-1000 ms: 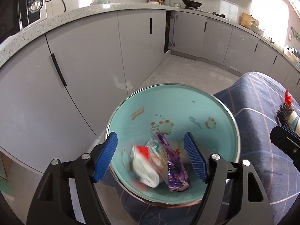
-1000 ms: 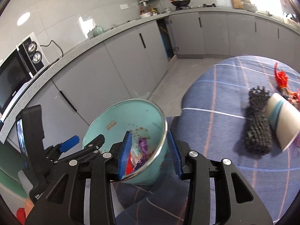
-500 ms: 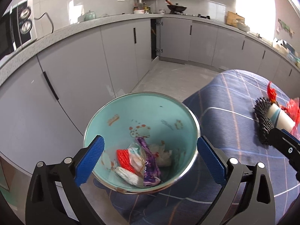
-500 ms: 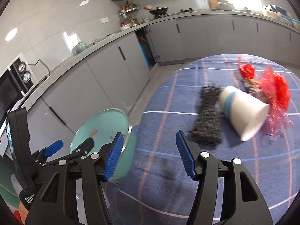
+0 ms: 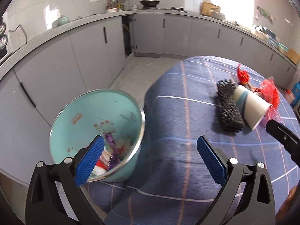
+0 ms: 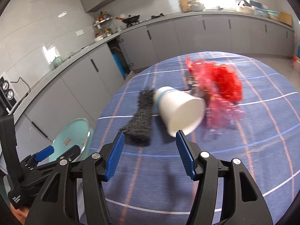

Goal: Collect trash
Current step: 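Open both tools to drop the cloth and wrapper into the bin, then grasp the black mesh net with the left tool while the right tool grasps the pink plastic bag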

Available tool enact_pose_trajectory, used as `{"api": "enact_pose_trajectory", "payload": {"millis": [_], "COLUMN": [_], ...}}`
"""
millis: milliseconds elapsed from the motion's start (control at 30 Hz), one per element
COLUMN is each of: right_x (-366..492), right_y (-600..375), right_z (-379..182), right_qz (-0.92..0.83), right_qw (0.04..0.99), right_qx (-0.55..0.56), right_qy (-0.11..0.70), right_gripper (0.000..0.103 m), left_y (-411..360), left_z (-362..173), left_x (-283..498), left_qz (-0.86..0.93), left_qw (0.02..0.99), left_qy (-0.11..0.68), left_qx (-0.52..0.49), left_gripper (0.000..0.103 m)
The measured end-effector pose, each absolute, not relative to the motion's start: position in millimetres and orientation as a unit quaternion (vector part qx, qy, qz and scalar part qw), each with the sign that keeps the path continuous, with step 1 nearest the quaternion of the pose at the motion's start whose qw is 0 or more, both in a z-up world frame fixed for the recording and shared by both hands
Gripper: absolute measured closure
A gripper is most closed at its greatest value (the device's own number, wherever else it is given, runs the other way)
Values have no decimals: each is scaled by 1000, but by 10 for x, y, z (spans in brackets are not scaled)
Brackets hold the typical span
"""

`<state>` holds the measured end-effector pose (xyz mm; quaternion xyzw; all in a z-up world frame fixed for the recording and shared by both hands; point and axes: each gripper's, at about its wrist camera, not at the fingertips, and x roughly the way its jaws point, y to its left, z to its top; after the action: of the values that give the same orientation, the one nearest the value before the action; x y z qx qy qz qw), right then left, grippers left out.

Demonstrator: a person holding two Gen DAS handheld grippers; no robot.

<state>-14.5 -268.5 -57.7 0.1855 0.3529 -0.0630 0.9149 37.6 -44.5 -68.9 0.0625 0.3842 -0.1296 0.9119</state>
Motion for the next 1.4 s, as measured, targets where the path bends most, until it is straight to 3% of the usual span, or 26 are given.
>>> {"api": "enact_pose_trajectory", "payload": {"millis": [300, 467, 867, 1267, 1333, 1400], "right_x": [-380, -400, 142, 251, 240, 213], "right_y": [-3255, -3556, -3923, -3893, -3890, -3893], "right_z": [-611, -640, -824, -978, -980, -977], "right_qz": [-109, -127, -119, -63, -60, -59], "right_qw": [911, 907, 894, 889, 889, 889], "right_qx": [194, 197, 170, 164, 166, 170], "right_qy": [347, 349, 396, 423, 423, 421], "right_gripper": [46, 52, 53, 78, 80, 82], "left_y": [-838, -1058, -1588, -1838, -1854, -1875], "left_z": [-654, -660, -630, -977, -1025, -1044], "left_x": [316, 324, 564, 855, 879, 887], "left_qz": [-164, -181, -202, -203, -211, -225], "left_qw": [908, 905, 903, 880, 874, 869], "left_qy": [376, 376, 369, 423, 431, 437], "left_qx": [81, 88, 87, 78, 69, 63], "left_gripper": [11, 13, 21, 43, 51, 69]}}
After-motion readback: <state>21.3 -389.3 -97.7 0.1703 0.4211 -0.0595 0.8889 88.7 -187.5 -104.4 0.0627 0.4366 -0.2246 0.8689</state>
